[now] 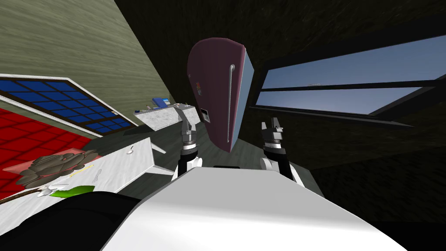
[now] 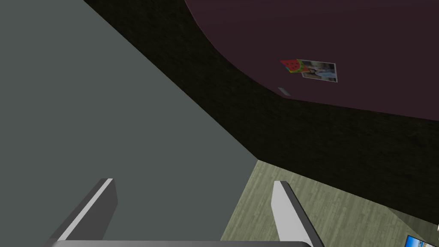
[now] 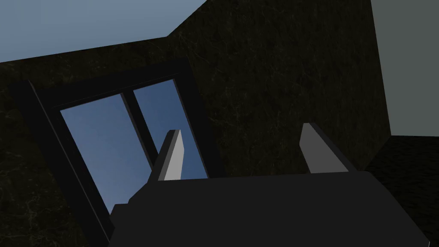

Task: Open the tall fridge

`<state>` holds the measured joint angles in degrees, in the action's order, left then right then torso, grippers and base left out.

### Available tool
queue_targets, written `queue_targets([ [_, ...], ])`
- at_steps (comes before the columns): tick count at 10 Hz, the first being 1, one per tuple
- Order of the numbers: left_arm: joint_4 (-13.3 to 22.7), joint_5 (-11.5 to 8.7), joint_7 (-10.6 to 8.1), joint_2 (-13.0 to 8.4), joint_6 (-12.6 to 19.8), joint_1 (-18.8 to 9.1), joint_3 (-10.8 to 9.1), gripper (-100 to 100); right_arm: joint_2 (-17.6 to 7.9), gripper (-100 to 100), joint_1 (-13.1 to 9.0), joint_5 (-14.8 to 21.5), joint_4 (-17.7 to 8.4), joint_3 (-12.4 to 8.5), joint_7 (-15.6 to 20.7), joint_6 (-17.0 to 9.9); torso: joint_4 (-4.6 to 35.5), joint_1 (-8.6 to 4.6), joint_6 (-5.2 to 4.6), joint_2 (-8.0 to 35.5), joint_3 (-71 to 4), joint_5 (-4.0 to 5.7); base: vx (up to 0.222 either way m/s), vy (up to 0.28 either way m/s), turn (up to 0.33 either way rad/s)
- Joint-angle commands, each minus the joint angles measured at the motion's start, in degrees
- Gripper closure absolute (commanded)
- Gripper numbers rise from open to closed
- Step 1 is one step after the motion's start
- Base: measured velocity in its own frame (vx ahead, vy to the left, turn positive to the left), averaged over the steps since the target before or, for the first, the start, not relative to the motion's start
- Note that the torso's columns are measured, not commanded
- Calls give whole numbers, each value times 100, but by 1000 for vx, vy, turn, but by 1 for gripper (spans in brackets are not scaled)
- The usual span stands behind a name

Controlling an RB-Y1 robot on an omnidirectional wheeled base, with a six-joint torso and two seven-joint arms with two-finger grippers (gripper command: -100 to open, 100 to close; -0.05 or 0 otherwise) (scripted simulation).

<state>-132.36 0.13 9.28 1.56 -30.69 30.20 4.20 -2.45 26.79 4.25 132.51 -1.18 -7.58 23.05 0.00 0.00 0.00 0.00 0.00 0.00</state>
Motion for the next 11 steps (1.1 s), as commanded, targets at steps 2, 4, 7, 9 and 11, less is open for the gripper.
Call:
queue_targets([
  [2,0,0,0,0,0,0,0,0,0,0,0,0,0,0,0,0,600,0,0,597,-1200,0,0,0,0],
  [4,-1,0,0,0,0,0,0,0,0,0,0,0,1,0,0,0,1424,0,0,1422,-2850,0,0,0,0],
  [7,-1,0,0,0,0,0,0,0,0,0,0,0,2,0,0,1,2691,0,0,2693,-5381,0,0,0,0],
  [9,-2,0,0,0,-1,0,0,0,0,0,0,0,2,0,0,1,3537,0,0,3539,-7073,0,0,0,0],
  [11,-20,18,-2,-338,130,2,-14,-100,0,0,0,0,0,0,0,0,4149,-2,0,4153,-8315,0,18,-17,-19],
])
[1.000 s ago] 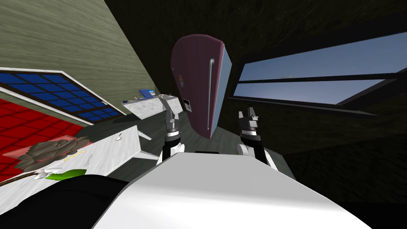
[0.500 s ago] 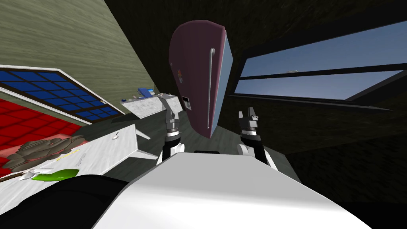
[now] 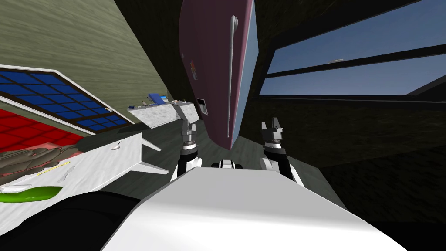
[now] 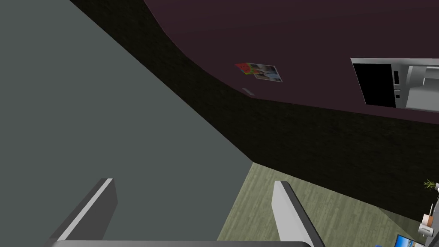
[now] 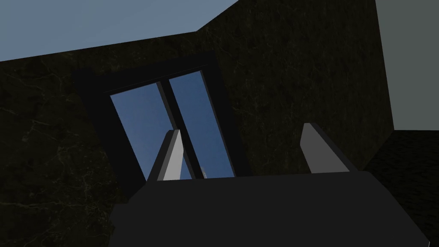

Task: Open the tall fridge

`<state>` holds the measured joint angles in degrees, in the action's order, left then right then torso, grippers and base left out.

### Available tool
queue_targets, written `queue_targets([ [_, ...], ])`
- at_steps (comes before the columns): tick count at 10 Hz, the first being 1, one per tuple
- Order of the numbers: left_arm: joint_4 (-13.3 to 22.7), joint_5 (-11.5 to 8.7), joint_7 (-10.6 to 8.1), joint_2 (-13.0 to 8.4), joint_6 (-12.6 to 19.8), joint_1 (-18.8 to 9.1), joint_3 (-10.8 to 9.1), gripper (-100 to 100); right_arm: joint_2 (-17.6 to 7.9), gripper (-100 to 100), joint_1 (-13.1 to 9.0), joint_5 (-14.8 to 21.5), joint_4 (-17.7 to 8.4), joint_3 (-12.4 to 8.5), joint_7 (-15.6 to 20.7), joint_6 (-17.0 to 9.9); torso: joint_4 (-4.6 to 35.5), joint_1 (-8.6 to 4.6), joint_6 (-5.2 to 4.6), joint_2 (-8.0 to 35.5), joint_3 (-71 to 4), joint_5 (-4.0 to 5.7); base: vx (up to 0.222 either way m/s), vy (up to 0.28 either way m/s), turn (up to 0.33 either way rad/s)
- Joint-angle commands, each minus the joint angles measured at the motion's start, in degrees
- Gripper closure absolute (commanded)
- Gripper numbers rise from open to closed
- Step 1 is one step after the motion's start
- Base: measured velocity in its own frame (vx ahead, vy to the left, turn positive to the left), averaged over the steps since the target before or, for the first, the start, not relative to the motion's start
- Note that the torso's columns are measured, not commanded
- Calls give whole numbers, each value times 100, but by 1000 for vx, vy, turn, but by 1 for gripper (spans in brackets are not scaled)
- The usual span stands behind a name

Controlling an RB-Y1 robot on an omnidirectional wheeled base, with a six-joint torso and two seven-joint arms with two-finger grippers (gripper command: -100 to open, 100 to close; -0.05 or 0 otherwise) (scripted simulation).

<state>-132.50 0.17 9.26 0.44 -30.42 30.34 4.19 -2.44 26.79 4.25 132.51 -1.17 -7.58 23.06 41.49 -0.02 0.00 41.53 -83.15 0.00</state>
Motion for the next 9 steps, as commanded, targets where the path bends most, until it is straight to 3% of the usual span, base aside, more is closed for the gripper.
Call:
queue_targets([
  [1,-18,25,-1,-361,186,-10,-23,-100,0,0,0,0,-1,0,0,0,55,-1,0,51,-114,1,30,-26,-26],
  [4,-67,72,-2,-676,517,5,-58,-100,0,0,1,0,-1,0,0,0,78,-5,0,72,-144,2,43,-46,-37],
  [9,-229,170,-4,-973,1200,42,-132,-100,0,0,1,0,-1,0,0,0,80,-1,0,75,-142,1,59,-54,-46],
])
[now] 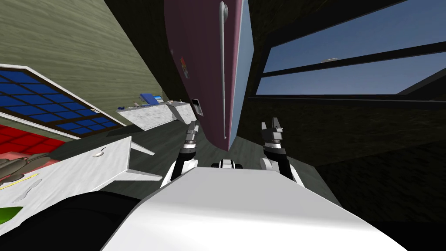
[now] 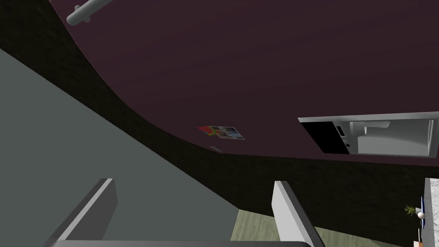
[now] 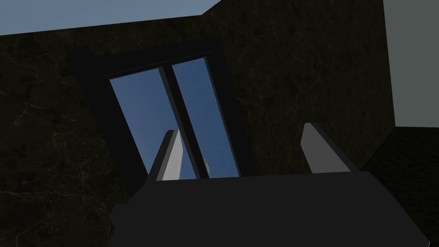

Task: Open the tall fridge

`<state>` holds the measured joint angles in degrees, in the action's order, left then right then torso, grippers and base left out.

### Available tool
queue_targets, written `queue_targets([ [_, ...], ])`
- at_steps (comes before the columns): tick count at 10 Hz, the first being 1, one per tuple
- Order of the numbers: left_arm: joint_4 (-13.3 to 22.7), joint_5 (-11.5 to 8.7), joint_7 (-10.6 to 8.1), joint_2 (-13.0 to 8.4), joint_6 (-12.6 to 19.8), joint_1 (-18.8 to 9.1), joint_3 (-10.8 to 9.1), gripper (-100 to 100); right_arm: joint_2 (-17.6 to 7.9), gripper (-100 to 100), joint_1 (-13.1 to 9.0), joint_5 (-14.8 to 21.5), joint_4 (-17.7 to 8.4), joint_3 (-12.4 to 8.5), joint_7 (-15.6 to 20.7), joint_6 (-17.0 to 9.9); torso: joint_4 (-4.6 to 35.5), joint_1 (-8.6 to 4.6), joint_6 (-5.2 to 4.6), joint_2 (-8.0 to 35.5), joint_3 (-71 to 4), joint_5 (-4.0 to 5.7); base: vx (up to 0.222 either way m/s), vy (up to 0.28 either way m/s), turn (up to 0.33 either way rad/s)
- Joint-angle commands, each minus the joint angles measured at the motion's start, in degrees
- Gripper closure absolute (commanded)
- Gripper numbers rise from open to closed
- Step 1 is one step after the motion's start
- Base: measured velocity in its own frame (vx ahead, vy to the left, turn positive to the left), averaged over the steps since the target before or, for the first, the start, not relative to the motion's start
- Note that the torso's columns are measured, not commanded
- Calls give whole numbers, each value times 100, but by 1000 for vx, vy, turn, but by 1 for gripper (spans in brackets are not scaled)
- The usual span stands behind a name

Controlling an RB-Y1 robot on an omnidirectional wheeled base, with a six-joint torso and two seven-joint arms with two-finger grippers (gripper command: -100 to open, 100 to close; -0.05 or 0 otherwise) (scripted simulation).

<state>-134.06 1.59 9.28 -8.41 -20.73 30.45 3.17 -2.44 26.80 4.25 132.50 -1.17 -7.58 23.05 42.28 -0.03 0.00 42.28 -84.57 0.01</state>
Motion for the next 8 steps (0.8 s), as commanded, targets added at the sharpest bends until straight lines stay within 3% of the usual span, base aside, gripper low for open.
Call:
queue_targets([
  [1,-116,48,-6,-131,369,40,-45,-100,0,0,0,0,0,0,0,0,0,0,0,1,0,0,61,-61,-49],
  [8,-423,171,-5,-387,1226,96,-137,-100,0,0,0,0,0,0,0,0,0,6,0,1,1,-1,57,-53,-43],
])
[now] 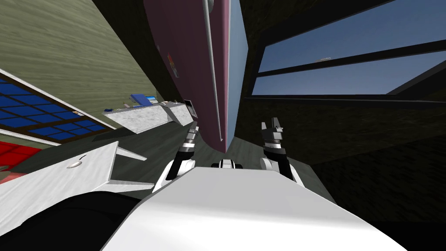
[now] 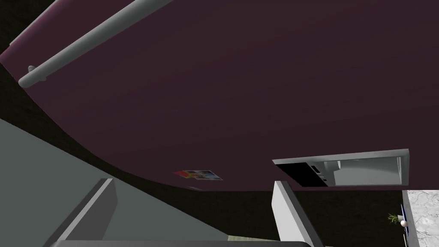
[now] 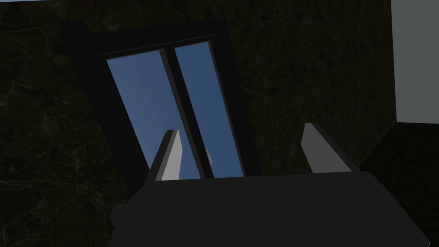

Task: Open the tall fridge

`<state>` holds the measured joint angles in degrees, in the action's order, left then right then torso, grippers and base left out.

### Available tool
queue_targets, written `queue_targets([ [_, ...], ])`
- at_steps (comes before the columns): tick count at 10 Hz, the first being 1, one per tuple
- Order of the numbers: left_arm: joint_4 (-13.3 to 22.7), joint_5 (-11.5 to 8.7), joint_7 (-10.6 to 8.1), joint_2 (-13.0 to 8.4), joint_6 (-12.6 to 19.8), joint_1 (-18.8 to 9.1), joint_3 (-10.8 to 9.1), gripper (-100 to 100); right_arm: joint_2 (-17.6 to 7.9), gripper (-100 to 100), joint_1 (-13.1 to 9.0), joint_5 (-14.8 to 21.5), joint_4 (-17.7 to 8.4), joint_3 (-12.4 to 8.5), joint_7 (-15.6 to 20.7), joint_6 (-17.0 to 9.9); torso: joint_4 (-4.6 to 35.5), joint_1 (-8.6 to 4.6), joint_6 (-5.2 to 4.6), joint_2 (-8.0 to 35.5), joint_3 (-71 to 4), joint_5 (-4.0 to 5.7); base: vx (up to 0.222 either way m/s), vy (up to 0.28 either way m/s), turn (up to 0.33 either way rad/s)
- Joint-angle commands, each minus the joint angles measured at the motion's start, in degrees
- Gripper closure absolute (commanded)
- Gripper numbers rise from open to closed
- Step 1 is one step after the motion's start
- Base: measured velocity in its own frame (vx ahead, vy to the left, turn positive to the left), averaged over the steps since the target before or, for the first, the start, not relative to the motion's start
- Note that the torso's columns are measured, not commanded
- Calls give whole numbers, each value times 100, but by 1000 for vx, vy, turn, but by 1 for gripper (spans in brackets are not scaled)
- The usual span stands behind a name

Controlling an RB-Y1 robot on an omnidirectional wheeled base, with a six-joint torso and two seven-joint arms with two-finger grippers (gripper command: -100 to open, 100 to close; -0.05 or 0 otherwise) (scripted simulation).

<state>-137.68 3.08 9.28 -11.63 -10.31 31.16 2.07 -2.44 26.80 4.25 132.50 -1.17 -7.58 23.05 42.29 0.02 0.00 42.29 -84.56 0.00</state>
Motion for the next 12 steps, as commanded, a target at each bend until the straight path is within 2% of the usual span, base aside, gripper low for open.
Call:
queue_targets([
  [1,-96,39,-4,-104,294,32,-38,-100,0,0,0,0,0,0,0,0,0,-1,0,2,1,0,47,-49,-35],
  [6,-227,120,-1,-381,846,77,-97,-100,0,0,0,0,0,0,0,0,0,-1,0,0,0,0,53,-41,-39],
  [12,-316,237,6,-961,1634,152,-181,-100,0,0,0,0,0,0,0,0,-1,1,0,-2,-1,0,61,-51,-44],
])
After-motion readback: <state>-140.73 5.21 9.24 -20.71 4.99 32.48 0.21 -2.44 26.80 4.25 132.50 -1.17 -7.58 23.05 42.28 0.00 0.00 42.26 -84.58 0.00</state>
